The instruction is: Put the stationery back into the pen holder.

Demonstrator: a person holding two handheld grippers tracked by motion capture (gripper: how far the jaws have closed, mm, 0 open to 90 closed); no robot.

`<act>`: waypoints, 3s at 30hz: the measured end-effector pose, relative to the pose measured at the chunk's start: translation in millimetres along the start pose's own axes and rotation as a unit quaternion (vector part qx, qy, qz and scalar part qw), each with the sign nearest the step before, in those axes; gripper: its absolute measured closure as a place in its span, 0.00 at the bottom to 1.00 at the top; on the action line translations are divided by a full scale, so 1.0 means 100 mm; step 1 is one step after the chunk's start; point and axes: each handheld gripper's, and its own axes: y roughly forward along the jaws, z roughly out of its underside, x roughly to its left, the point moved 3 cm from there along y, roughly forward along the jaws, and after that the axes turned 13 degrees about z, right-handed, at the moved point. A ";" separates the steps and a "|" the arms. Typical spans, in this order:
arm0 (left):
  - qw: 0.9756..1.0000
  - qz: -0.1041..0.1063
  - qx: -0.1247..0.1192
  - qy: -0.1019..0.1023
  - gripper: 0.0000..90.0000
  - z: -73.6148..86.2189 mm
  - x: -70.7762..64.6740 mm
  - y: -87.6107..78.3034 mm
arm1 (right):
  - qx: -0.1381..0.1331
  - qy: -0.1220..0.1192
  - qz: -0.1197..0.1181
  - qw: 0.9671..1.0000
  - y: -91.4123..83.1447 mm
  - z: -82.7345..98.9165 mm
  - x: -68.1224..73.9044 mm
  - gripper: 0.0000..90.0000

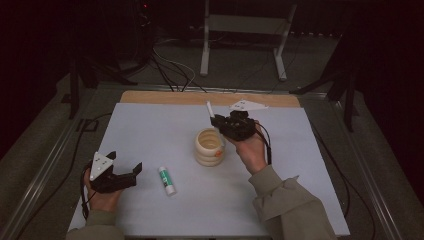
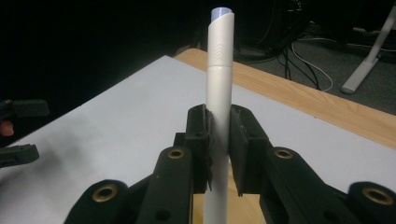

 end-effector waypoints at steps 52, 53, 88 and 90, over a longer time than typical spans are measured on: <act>1.000 0.002 0.001 0.003 0.00 0.00 0.00 0.00 | -0.026 0.005 0.030 0.999 0.36 -0.12 0.08 0.88; 1.000 0.002 0.001 0.003 0.00 0.00 0.00 0.00 | -0.026 0.005 0.030 0.999 0.36 -0.12 0.08 0.88; 1.000 0.002 0.001 0.004 0.00 0.00 0.00 0.00 | -0.018 0.022 0.033 0.999 0.54 -0.02 0.06 0.88; 1.000 0.002 0.001 0.004 0.00 0.00 0.00 0.00 | -0.018 0.022 0.033 0.999 0.55 -0.02 0.06 0.88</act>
